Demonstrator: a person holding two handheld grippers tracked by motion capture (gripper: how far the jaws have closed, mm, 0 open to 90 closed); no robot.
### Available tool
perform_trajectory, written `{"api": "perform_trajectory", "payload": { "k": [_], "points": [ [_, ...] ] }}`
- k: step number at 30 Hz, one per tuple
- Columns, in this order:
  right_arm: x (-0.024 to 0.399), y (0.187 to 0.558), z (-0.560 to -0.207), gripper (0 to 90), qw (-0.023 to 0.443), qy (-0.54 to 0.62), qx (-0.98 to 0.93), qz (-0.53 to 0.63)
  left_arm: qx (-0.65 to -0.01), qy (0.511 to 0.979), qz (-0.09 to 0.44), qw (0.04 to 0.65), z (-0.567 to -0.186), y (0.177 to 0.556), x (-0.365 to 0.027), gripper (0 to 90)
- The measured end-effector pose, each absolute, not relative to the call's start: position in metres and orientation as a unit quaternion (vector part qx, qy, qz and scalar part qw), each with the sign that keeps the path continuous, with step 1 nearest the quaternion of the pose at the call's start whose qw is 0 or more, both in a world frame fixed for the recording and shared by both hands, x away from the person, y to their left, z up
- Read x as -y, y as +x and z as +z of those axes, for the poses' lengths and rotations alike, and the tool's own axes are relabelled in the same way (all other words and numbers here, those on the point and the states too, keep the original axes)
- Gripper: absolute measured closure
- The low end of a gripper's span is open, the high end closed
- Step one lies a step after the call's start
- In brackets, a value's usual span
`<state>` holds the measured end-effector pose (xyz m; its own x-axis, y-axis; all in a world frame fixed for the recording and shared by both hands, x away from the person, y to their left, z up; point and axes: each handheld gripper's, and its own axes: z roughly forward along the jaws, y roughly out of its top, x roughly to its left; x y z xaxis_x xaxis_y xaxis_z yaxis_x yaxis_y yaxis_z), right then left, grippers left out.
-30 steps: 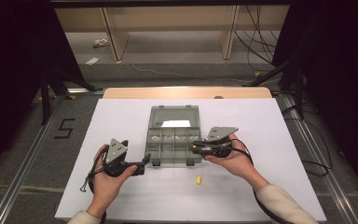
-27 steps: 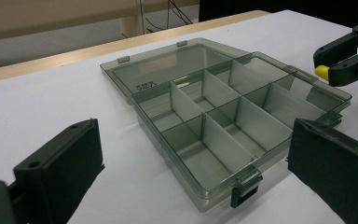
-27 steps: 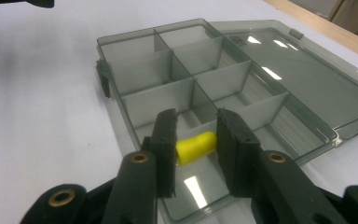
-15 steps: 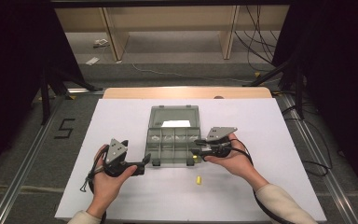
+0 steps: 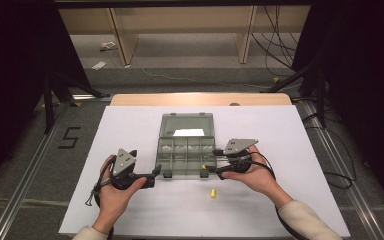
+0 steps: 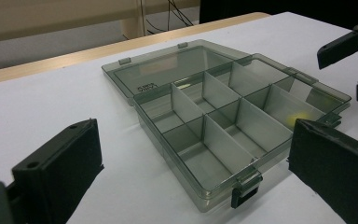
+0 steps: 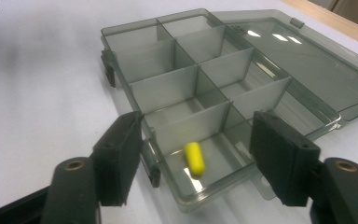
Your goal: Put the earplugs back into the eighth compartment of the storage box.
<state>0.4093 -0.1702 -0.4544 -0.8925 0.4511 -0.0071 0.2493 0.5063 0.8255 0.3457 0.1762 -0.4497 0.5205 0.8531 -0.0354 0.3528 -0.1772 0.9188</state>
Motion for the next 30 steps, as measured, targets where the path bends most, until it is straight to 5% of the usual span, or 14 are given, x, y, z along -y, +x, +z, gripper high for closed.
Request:
{"api": "perform_trajectory", "payload": {
  "k": [30],
  "points": [
    [0.172,0.382,-0.451,26.0,0.103,0.184,-0.859,0.467,-0.415,0.727,0.251,0.486,-0.452,0.346,-0.175,0.1]
  ]
}}
